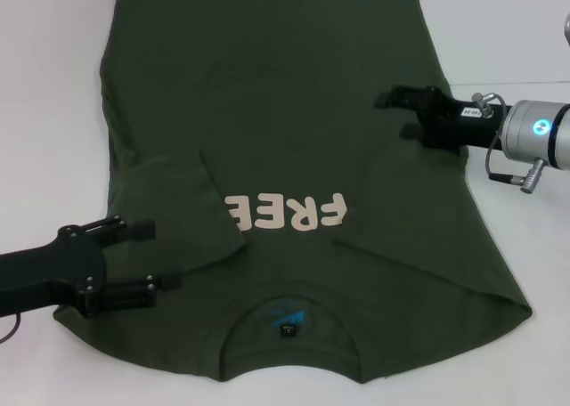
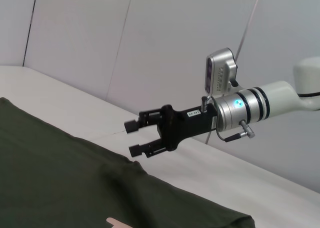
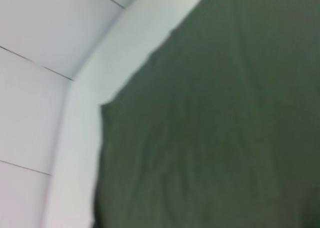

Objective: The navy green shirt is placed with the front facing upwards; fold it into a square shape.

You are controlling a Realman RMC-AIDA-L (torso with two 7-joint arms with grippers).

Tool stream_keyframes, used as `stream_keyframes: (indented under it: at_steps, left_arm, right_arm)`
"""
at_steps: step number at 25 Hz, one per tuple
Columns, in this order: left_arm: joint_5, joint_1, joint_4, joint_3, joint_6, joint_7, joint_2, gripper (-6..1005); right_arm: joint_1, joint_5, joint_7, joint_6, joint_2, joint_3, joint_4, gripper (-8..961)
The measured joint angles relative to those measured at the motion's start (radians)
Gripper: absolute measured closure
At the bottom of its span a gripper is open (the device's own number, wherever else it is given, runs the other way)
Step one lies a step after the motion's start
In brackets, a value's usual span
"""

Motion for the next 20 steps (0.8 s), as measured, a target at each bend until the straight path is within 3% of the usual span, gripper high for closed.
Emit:
stream_keyframes:
  at_steps: [3,10,12,16,20]
  left_arm:
    - [0.000,-0.003,-0.007,0.000,0.000,0.000,0.000,83]
    - [-0.003,-0.006,-0.022,-0.010,0.002,-0.049,0.007,82]
    - [-0.005,-0.007,-0.022,-0.011,0.010,-0.112,0.017,82]
    - [-0.007,-0.008,-0.014,-0.024,0.035,-0.248,0.040,83]
    - [0.011,-0.009,0.001,-0.060,0.059,-0.396,0.068,83]
  right_arm:
    - [-0.010,0.063,-0.025,-0.013,0.004,0.000,0.002,147]
    - [-0.089,0.253,-0.170,-0.097,0.007,0.000,-0.005,151]
    - [-0.122,0.278,-0.220,-0.163,-0.010,0.000,-0.010,153]
    - [-0.206,0.288,-0.335,-0.323,-0.065,0.002,-0.012,155]
    - [-0.310,0.295,-0.523,-0.503,-0.095,0.072,-0.013,157]
